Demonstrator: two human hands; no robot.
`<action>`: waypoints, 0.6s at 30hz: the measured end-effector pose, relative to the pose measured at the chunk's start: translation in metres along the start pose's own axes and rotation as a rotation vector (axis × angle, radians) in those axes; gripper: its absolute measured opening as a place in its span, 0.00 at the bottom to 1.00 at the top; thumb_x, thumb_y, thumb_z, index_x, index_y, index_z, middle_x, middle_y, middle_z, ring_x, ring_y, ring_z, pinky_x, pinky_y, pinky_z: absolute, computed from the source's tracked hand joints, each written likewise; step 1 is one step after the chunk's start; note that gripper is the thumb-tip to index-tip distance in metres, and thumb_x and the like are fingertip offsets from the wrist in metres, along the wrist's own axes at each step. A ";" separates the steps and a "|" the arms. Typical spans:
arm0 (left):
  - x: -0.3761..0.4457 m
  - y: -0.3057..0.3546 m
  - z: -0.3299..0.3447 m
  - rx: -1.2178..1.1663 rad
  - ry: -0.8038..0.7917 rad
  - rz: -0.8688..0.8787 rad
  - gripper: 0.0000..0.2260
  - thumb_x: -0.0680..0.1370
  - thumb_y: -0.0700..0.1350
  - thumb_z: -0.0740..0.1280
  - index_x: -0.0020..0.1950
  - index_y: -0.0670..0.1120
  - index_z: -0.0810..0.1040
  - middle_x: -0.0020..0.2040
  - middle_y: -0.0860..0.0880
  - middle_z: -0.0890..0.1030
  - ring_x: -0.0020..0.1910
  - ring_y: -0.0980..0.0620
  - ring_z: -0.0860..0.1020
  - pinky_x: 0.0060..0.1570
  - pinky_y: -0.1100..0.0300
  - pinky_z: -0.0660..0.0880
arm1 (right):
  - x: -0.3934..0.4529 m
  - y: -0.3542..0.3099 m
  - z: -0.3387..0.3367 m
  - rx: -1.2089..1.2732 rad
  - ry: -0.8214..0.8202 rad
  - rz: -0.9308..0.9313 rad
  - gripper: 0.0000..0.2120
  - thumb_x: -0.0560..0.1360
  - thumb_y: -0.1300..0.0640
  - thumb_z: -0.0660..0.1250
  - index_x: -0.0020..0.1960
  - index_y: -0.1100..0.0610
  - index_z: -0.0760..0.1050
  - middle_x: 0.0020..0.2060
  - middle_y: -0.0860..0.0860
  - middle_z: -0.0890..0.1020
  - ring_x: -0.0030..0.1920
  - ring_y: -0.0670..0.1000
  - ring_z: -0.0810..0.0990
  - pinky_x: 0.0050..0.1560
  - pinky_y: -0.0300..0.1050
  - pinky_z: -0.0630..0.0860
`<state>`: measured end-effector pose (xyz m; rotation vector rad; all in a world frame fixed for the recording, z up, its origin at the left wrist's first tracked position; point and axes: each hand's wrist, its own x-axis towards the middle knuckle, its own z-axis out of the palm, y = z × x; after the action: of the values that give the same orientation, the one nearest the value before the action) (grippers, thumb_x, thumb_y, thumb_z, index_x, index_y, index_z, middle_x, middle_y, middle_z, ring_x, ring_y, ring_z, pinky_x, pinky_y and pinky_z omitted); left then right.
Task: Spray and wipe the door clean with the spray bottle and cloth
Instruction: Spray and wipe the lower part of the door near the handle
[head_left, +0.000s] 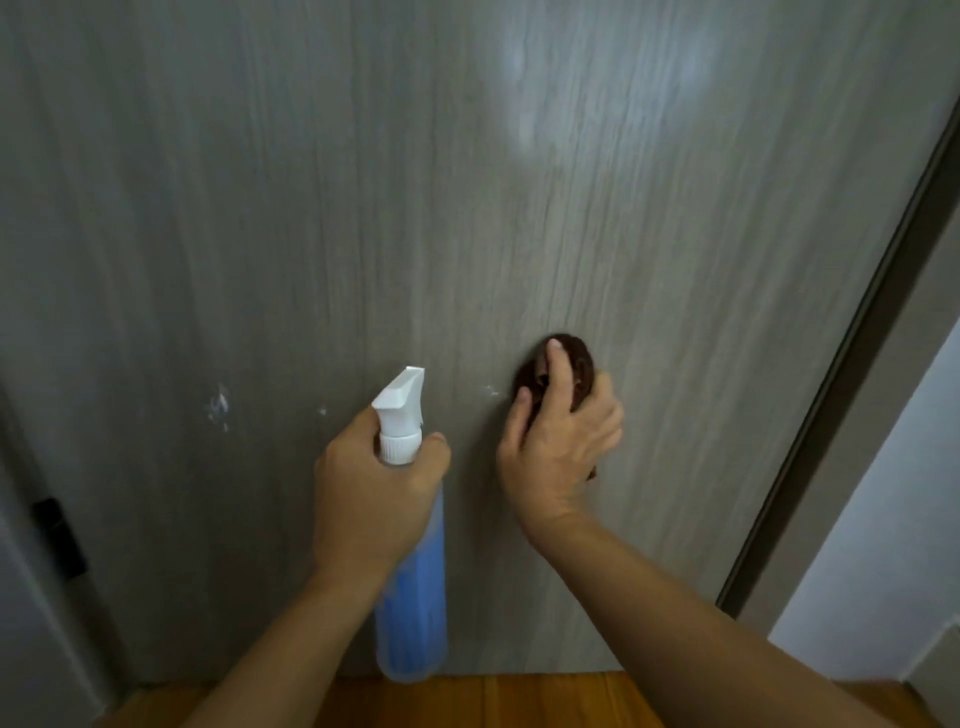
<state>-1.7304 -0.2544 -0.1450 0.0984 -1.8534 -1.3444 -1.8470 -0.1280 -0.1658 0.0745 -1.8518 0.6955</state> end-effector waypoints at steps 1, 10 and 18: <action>0.003 0.000 -0.004 -0.010 0.016 -0.004 0.08 0.69 0.51 0.71 0.38 0.48 0.77 0.32 0.53 0.80 0.28 0.57 0.77 0.26 0.62 0.72 | -0.010 -0.008 0.003 -0.011 -0.031 -0.050 0.27 0.78 0.51 0.66 0.76 0.48 0.67 0.67 0.63 0.68 0.60 0.65 0.69 0.59 0.65 0.68; 0.013 -0.020 -0.029 -0.005 0.027 -0.011 0.08 0.72 0.46 0.73 0.38 0.46 0.76 0.31 0.53 0.79 0.27 0.58 0.76 0.26 0.64 0.71 | 0.015 0.036 -0.024 0.060 -0.142 -0.185 0.27 0.78 0.54 0.69 0.75 0.47 0.69 0.64 0.66 0.73 0.58 0.68 0.73 0.61 0.64 0.71; 0.018 -0.015 -0.034 -0.052 0.056 0.007 0.09 0.71 0.48 0.71 0.37 0.44 0.75 0.32 0.48 0.79 0.27 0.57 0.76 0.27 0.65 0.73 | 0.022 0.014 -0.003 0.085 0.123 0.232 0.26 0.77 0.52 0.65 0.75 0.51 0.70 0.67 0.65 0.70 0.61 0.69 0.70 0.64 0.65 0.65</action>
<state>-1.7261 -0.2951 -0.1447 0.1016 -1.7692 -1.3700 -1.8588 -0.1088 -0.1522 -0.1272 -1.7286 0.9190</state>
